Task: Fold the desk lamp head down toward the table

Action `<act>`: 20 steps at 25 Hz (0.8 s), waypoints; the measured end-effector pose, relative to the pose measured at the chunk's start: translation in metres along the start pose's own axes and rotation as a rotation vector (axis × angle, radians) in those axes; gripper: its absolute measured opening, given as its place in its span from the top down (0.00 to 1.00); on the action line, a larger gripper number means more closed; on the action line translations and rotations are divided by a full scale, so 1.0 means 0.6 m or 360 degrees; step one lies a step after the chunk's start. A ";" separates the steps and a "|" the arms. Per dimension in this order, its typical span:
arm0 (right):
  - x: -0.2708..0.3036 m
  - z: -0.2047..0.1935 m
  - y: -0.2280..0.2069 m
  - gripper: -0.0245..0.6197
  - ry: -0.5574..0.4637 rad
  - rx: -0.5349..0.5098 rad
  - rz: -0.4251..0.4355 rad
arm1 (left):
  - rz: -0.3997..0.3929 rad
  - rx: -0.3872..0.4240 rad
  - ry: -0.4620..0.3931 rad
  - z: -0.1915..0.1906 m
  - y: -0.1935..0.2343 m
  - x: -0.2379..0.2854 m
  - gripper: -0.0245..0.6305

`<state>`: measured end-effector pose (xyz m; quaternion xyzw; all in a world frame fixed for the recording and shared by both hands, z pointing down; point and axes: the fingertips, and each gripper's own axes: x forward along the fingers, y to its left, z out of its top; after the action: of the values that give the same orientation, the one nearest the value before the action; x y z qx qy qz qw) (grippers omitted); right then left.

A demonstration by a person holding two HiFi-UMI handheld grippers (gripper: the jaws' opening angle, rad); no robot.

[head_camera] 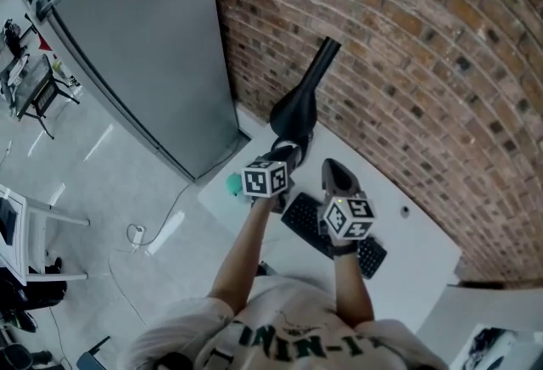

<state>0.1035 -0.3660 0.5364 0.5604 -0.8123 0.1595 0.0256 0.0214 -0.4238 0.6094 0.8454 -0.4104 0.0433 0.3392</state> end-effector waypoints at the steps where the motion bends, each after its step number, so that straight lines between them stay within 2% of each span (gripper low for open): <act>1: -0.004 0.003 -0.002 0.95 -0.0010 0.0004 -0.0003 | 0.0006 0.0021 -0.0010 0.002 -0.005 -0.008 0.86; 7: -0.029 0.033 -0.021 0.95 -0.0119 -0.0008 -0.0028 | 0.0043 0.0094 -0.0180 0.029 -0.036 -0.071 0.86; 14: -0.061 0.052 -0.042 0.95 -0.0217 0.0013 -0.0063 | 0.0177 0.0355 -0.0369 0.068 -0.068 -0.147 0.96; 17: -0.086 0.069 -0.039 0.95 -0.0329 -0.0016 -0.0106 | 0.0224 0.0439 -0.0440 0.080 -0.087 -0.180 0.96; 20: -0.098 0.080 -0.019 0.95 -0.0383 -0.0068 -0.0081 | 0.0298 0.0560 -0.0526 0.098 -0.104 -0.221 0.96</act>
<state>0.1426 -0.3303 0.4807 0.5953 -0.7982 0.0731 -0.0561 -0.0329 -0.3444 0.4840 0.8453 -0.5228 0.0065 0.1098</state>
